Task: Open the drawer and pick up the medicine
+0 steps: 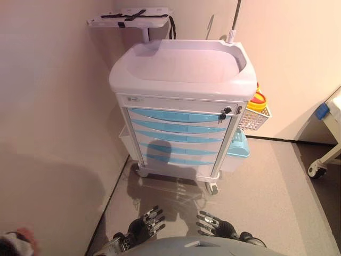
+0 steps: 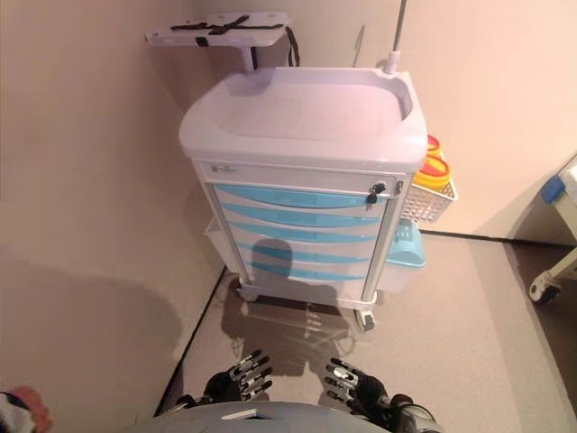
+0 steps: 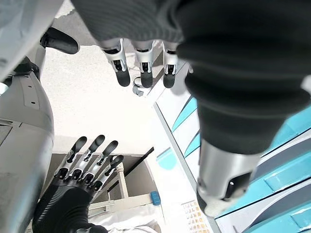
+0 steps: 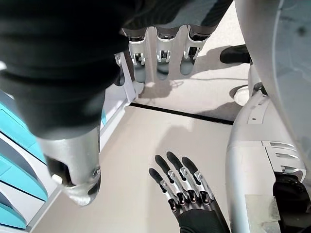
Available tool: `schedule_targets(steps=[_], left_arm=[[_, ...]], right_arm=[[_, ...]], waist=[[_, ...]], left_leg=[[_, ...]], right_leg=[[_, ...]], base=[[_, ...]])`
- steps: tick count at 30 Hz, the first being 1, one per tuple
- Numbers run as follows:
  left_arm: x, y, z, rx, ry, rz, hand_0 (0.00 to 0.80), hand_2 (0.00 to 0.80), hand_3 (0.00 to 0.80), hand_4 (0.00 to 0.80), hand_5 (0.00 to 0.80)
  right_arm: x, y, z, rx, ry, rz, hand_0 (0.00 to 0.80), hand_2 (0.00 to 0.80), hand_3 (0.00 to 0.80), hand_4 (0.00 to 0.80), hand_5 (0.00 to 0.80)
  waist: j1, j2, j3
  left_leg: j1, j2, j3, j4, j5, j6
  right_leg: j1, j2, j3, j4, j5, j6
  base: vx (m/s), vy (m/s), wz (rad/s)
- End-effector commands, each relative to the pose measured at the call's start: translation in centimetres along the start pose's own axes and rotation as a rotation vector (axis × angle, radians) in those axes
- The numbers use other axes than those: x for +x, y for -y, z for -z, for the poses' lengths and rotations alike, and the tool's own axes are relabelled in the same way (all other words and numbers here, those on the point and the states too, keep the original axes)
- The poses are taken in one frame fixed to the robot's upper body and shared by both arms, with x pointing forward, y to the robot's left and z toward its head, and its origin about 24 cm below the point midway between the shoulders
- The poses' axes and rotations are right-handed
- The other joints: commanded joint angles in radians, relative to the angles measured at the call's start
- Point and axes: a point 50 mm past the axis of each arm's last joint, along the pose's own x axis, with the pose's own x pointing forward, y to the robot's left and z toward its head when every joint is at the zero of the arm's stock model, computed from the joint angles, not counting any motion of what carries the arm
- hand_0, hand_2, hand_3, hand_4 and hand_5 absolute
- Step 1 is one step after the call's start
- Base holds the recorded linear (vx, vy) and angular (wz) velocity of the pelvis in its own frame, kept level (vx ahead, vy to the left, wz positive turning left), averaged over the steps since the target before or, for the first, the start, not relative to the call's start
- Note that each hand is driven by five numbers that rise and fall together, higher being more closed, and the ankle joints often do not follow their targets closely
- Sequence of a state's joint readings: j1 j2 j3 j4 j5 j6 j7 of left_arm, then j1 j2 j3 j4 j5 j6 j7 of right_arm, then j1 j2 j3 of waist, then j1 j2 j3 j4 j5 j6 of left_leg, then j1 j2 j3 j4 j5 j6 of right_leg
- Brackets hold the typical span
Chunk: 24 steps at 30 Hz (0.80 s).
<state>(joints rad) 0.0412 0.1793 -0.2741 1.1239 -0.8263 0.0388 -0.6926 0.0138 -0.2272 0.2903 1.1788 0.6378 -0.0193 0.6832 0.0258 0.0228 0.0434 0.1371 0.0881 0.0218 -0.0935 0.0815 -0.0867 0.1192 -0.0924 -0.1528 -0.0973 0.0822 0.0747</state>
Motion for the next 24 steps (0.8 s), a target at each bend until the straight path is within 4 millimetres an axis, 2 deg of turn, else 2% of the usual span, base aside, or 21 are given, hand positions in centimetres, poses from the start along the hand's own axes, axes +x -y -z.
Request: schedule_targets(steps=[1,12,24], left_arm=[[1.5,1.2,-0.9,-0.062,0.031,0.046,0.000,0.000,0.000,0.000,0.000],[1.4,1.3,-2.6,0.002,0.151,0.055,0.000,0.000,0.000,0.000,0.000],[1.4,1.5,-1.4,-0.099,0.125,0.101,0.000,0.000,0.000,0.000,0.000]], right_arm=[[1.1,-0.7,-1.4,-0.013,0.008,-0.024,0.000,0.000,0.000,0.000,0.000],[0.9,-0.5,-2.0,-0.012,0.020,-0.027,0.000,0.000,0.000,0.000,0.000],[1.1,-0.7,-1.7,-0.002,0.021,-0.027,0.000,0.000,0.000,0.000,0.000]], waist=[[0.011,-0.013,0.041],[0.014,-0.011,0.046],[0.017,-0.015,0.045]], left_leg=[[-0.023,-0.089,-0.009,0.006,-0.076,0.030],[-0.032,-0.087,-0.011,0.006,-0.073,0.029],[-0.025,-0.087,-0.007,0.006,-0.075,0.030]], right_leg=[[0.008,0.016,-0.038,0.031,-0.060,0.034],[0.000,0.016,-0.036,0.032,-0.058,0.037],[0.006,0.016,-0.038,0.034,-0.059,0.036]], base=[[0.000,0.000,0.00],[0.000,0.000,0.00],[0.000,0.000,0.00]])
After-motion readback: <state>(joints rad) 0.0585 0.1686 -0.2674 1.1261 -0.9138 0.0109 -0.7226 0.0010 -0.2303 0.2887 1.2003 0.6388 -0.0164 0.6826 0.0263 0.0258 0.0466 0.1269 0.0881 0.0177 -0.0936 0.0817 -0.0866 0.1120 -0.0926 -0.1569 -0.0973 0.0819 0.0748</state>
